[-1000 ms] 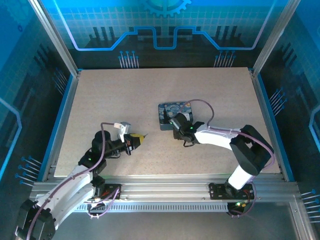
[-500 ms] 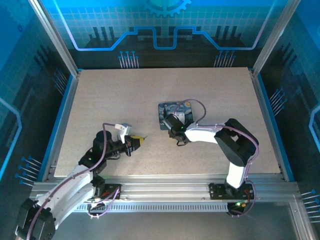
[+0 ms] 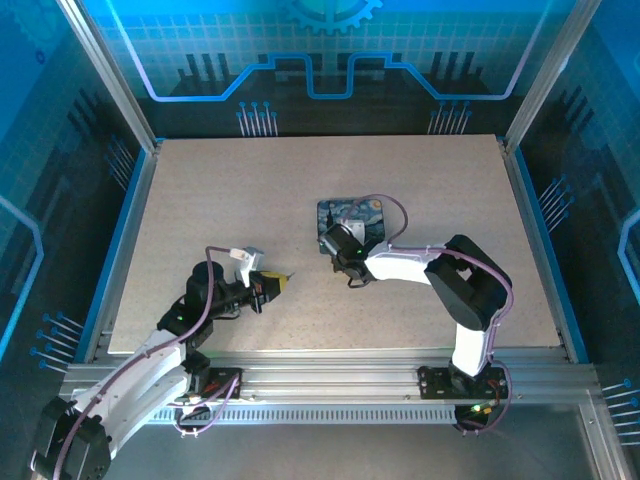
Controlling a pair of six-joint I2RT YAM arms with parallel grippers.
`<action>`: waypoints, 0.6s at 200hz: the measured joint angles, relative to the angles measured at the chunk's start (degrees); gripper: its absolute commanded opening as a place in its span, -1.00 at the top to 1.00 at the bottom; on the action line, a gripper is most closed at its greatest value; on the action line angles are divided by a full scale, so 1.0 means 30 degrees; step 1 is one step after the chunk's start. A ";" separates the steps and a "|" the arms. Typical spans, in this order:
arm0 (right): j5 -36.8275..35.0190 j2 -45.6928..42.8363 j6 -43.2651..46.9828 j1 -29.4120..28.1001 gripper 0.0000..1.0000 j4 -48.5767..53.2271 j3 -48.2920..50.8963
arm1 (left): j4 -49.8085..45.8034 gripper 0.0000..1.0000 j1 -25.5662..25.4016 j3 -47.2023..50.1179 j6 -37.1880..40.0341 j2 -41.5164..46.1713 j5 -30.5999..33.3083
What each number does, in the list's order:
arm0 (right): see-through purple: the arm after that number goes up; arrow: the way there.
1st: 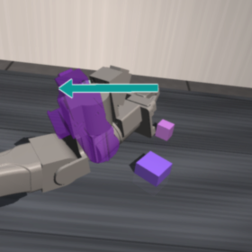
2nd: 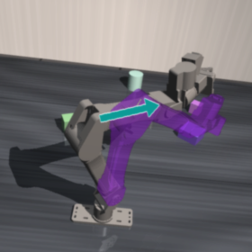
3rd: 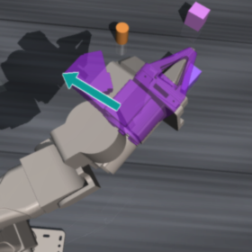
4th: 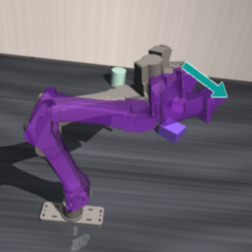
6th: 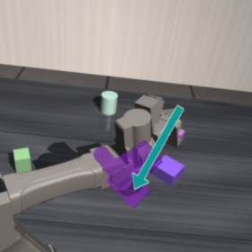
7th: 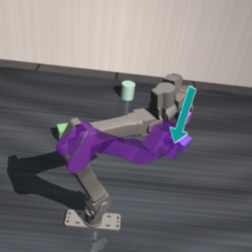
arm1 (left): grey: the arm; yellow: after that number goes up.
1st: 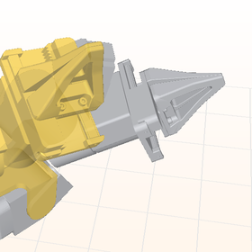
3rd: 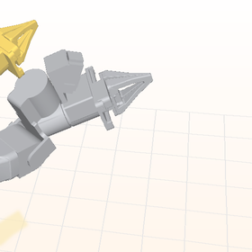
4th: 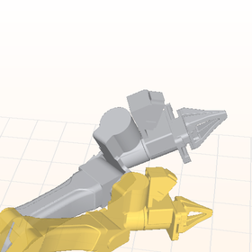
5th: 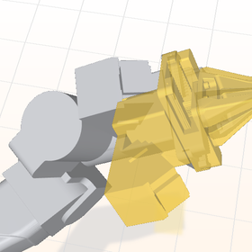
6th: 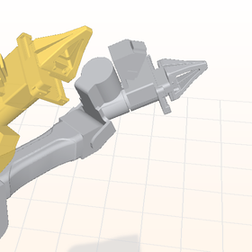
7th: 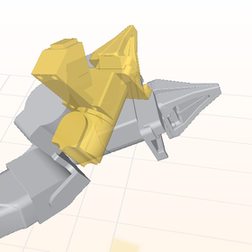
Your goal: Unlock the padlock with the key
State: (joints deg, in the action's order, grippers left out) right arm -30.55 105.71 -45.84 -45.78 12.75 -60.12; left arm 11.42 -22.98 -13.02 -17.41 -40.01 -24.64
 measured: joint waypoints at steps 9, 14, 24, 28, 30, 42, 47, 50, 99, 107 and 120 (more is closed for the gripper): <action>0.0321 -0.0044 0.0087 0.0000 0.97 0.0466 -0.0240 | 0.0291 1.00 -0.0007 0.0160 0.0000 -0.0029 0.0000; 0.0525 -0.0080 0.0153 0.0000 0.99 0.0729 -0.0379 | 0.0444 1.00 -0.0029 0.0262 0.0000 -0.0080 0.0000; 0.1166 -0.0299 0.0284 0.0015 1.00 0.1392 -0.0714 | 0.0758 1.00 -0.0102 0.0415 0.0000 -0.0313 0.0015; 0.1392 -0.0386 0.0321 0.0015 1.00 0.1632 -0.0831 | 0.0882 1.00 -0.0168 0.0444 0.0000 -0.0481 0.0087; 0.1559 -0.0466 0.0357 0.0022 1.00 0.1778 -0.0903 | 0.0984 1.00 -0.0240 0.0459 0.0007 -0.0583 0.0146; 0.2375 -0.0874 0.0444 0.0066 1.00 0.2492 -0.1333 | 0.1479 1.00 -0.0641 0.0474 0.0036 -0.1195 0.0357; 0.2812 -0.1078 0.0510 0.0117 1.00 0.2790 -0.1523 | 0.1712 1.00 -0.0903 0.0474 0.0131 -0.1501 0.0510; 0.3067 -0.1217 0.0525 0.0146 1.00 0.2929 -0.1639 | 0.1865 1.00 -0.1049 0.0474 0.0168 -0.1668 0.0583; 0.7512 -0.2929 0.0561 0.1494 1.00 0.4000 -0.2448 | 0.6288 1.00 -0.2259 0.0481 0.0321 -0.5617 0.1362; 0.8313 -0.3075 0.0474 0.1836 1.00 0.3993 -0.2448 | 0.7322 1.00 -0.2259 0.0481 0.0284 -0.6492 0.1348; 0.9449 -0.3162 0.0262 0.2302 1.00 0.3927 -0.2448 | 0.9092 1.00 -0.2259 0.0466 0.0080 -0.8051 0.1333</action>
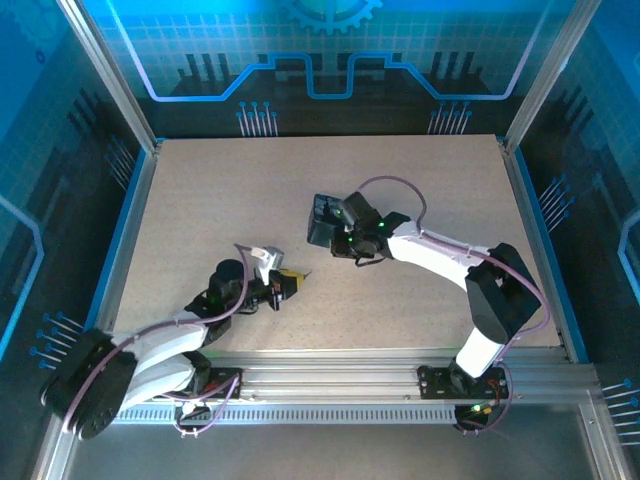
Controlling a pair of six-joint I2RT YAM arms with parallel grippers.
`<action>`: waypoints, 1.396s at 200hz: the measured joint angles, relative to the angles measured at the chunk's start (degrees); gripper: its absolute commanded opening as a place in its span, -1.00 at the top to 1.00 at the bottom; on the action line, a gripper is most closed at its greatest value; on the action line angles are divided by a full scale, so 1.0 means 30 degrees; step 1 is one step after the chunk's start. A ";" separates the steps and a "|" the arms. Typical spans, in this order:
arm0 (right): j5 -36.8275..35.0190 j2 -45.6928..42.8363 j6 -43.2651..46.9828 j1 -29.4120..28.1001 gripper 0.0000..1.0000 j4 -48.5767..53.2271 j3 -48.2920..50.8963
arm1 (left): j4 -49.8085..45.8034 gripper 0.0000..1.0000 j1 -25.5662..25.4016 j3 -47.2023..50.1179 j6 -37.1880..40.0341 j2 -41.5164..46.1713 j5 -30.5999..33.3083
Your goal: Unlock the padlock with the key
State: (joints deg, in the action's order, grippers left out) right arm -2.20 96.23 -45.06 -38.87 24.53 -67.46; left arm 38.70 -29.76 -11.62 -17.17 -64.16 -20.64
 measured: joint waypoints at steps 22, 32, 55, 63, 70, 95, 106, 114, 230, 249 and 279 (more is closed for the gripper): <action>0.1756 0.0000 -0.0386 0.0612 1.00 -0.0102 0.0000 | 0.3198 1.00 0.0000 -0.0131 -0.0503 -0.2761 -0.0080; 0.2499 0.0000 -0.0641 0.0794 1.00 -0.0270 0.0007 | 0.4750 1.00 0.0000 -0.0277 -0.0831 -0.4167 -0.0138; 0.4138 0.0000 -0.1413 0.1224 1.00 -0.1086 0.0182 | 0.8546 1.00 0.0087 -0.0619 -0.1632 -0.7446 -0.0372; 0.4641 0.0000 -0.1712 0.1370 1.00 -0.1399 0.0277 | 0.9566 1.00 0.0153 -0.0831 -0.1843 -0.8524 -0.0532; 0.5100 0.0000 -0.1982 0.1515 1.00 -0.1690 0.0372 | 1.0214 1.00 0.0189 -0.1056 -0.2047 -0.9333 -0.0605; 0.6390 0.0000 -0.2732 0.1923 1.00 -0.2426 0.0597 | 1.1468 1.00 0.0219 -0.1661 -0.2200 -1.0448 -0.0670; 0.6892 0.0000 -0.3045 0.2069 1.00 -0.2732 0.0678 | 1.1905 1.00 0.0386 -0.1887 -0.2324 -1.0462 -0.0911; 0.7315 0.0000 -0.3308 0.2178 1.00 -0.3067 0.0780 | 1.2225 1.00 0.0634 -0.2120 -0.2412 -1.0499 -0.1195; 1.0047 0.0007 -0.5479 0.2892 1.00 -0.5719 0.1887 | 1.3092 1.00 0.2943 -0.3322 -0.3315 -1.2101 -0.4750; 1.0222 0.0007 -0.5632 0.2900 1.00 -0.5916 0.1916 | 1.3092 1.00 0.2994 -0.3322 -0.3308 -1.2101 -0.4809; 1.0550 0.0007 -0.5989 0.2987 1.00 -0.6353 0.1953 | 1.3092 1.00 0.3009 -0.3315 -0.3279 -1.2101 -0.4940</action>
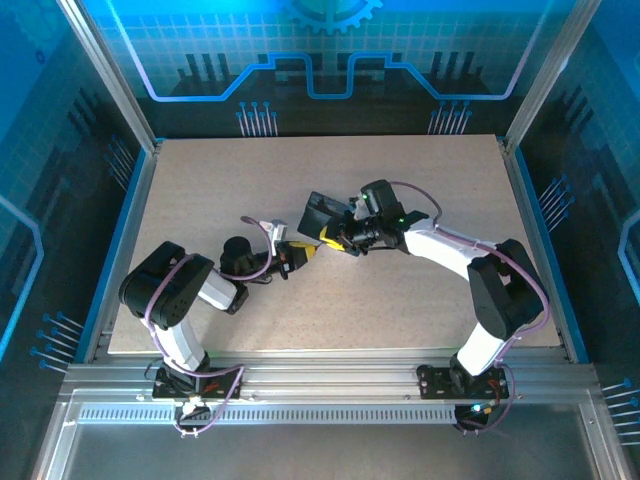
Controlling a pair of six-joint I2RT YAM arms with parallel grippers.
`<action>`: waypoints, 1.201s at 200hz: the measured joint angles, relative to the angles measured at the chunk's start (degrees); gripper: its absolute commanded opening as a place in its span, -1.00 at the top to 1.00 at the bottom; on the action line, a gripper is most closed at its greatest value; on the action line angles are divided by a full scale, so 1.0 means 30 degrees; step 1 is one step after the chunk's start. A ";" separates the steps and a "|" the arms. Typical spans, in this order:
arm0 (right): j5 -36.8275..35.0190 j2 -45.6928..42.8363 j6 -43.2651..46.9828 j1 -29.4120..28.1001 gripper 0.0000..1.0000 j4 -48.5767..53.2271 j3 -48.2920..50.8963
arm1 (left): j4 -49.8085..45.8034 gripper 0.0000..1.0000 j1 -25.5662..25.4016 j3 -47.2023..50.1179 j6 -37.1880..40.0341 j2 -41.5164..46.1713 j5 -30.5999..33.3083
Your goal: Unlock the padlock with the key
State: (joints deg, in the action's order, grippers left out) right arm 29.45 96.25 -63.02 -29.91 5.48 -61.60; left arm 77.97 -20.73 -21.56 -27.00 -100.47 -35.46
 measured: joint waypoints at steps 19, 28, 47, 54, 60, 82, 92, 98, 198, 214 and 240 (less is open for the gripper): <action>0.0153 0.0000 -0.0211 0.0073 1.00 -0.0204 0.0073 | 0.0007 1.00 0.0000 0.0051 0.0051 0.0007 0.0007; 0.0255 0.0000 -0.0226 0.0102 1.00 -0.0233 0.0087 | 0.0036 1.00 0.0000 0.0124 0.0087 0.0007 0.0015; 0.0350 0.0000 -0.0364 0.0124 1.00 -0.0364 0.0146 | 0.0058 1.00 0.0000 0.0335 0.0175 0.0102 0.0022; 0.0379 0.0000 -0.0393 0.0124 1.00 -0.0401 0.0182 | 0.0066 1.00 0.0000 0.0386 0.0197 0.0175 0.0029; 0.0415 0.0000 -0.0437 0.0124 1.00 -0.0430 0.0211 | 0.0080 1.00 0.0000 0.0415 0.0277 0.0240 0.0044; 0.0495 0.0000 -0.0539 0.0124 1.00 -0.0561 0.0291 | 0.0124 1.00 0.0000 0.0423 0.0546 0.0364 0.0240; 0.0510 0.0000 -0.0583 0.0124 1.00 -0.0583 0.0291 | 0.0131 1.00 0.0000 0.0423 0.0605 0.0401 0.0313; 0.0517 0.0000 -0.0590 0.0124 1.00 -0.0590 0.0291 | 0.0131 1.00 0.0000 0.0423 0.0634 0.0423 0.0372; 0.0816 0.0000 -0.0947 0.0117 1.00 -0.0736 0.0313 | 0.0131 1.00 0.0000 0.0517 0.1137 0.0510 0.1093; 0.0852 0.0000 -0.1035 0.0117 1.00 -0.0852 0.0321 | 0.0138 1.00 0.0000 0.0517 0.1137 0.0546 0.1093; 0.0882 0.0000 -0.1217 0.0117 1.00 -0.1064 0.0350 | 0.0131 1.00 -0.0080 0.0510 0.1188 0.0546 0.1122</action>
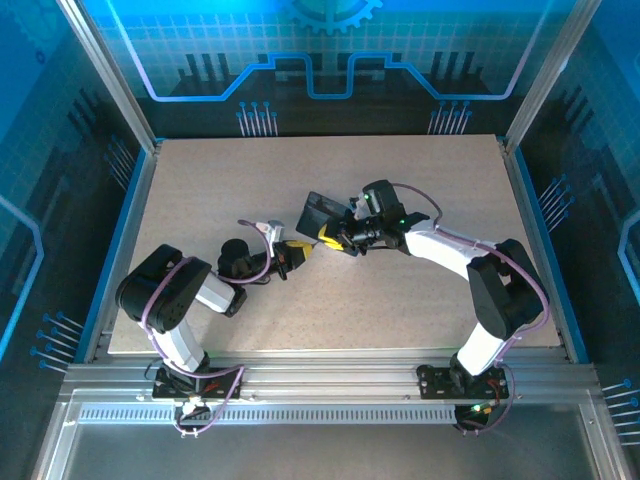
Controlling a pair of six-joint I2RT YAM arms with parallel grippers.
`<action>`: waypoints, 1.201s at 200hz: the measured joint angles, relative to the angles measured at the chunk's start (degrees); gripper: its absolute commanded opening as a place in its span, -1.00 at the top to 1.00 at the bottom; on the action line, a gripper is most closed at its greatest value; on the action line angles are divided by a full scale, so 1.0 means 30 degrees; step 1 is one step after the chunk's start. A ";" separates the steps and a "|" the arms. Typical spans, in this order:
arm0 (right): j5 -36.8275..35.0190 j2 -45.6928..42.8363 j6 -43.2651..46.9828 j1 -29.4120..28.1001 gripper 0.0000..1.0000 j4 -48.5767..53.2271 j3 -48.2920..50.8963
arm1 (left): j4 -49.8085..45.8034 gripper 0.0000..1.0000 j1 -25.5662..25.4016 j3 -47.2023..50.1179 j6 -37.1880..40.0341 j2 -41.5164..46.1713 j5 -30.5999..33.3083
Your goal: Unlock the padlock with the key
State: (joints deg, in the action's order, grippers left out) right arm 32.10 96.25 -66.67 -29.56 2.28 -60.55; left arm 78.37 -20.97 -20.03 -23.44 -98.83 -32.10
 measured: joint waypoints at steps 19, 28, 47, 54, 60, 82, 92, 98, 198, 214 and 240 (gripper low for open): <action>0.0044 0.0000 -0.0095 -0.0007 1.00 -0.0168 0.0080 | 0.0000 1.00 -0.0153 -0.0022 0.0015 0.0000 0.0146; 0.0036 0.0000 -0.0146 -0.0007 1.00 -0.0219 0.0087 | 0.0000 1.00 -0.0204 -0.0022 0.0036 0.0000 0.0262; 0.0029 0.0000 -0.0153 -0.0007 1.00 -0.0240 0.0087 | 0.0000 1.00 -0.0226 -0.0022 0.0240 0.0000 0.0408; 0.0036 0.0000 -0.0153 -0.0007 1.00 -0.0240 0.0087 | -0.0007 1.00 -0.0226 -0.0022 0.0321 0.0000 0.0466; 0.0036 0.0000 -0.0153 -0.0007 1.00 -0.0255 0.0102 | -0.0007 1.00 -0.0226 -0.0022 0.0372 0.0000 0.0517; 0.0036 0.0000 -0.0153 -0.0007 1.00 -0.0372 0.0197 | -0.0022 1.00 -0.0248 -0.0022 0.0488 0.0000 0.0772; 0.0036 0.0000 -0.0153 -0.0007 1.00 -0.0379 0.0204 | -0.0022 1.00 -0.0248 -0.0022 0.0510 0.0000 0.0845; 0.0036 0.0000 -0.0153 -0.0007 1.00 -0.0386 0.0204 | -0.0022 1.00 -0.0248 -0.0022 0.0517 0.0000 0.0903; 0.0168 -0.0007 -0.0153 0.0000 1.00 -0.0627 0.0335 | -0.0080 1.00 -0.0306 0.0095 0.0736 0.0408 0.0969; 0.0342 -0.0007 -0.0204 0.0000 1.00 -0.0627 0.0335 | -0.0058 1.00 -0.0321 0.0102 0.0874 0.0415 0.0962; 0.0474 -0.0007 -0.0291 0.0000 1.00 -0.0634 0.0335 | -0.0022 1.00 -0.0444 0.0080 0.0940 0.0401 0.0969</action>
State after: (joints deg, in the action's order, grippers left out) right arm 33.52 96.23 -67.55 -29.56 0.38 -59.55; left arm 78.30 -22.31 -19.79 -20.62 -97.62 -29.19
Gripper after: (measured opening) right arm 0.152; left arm 0.045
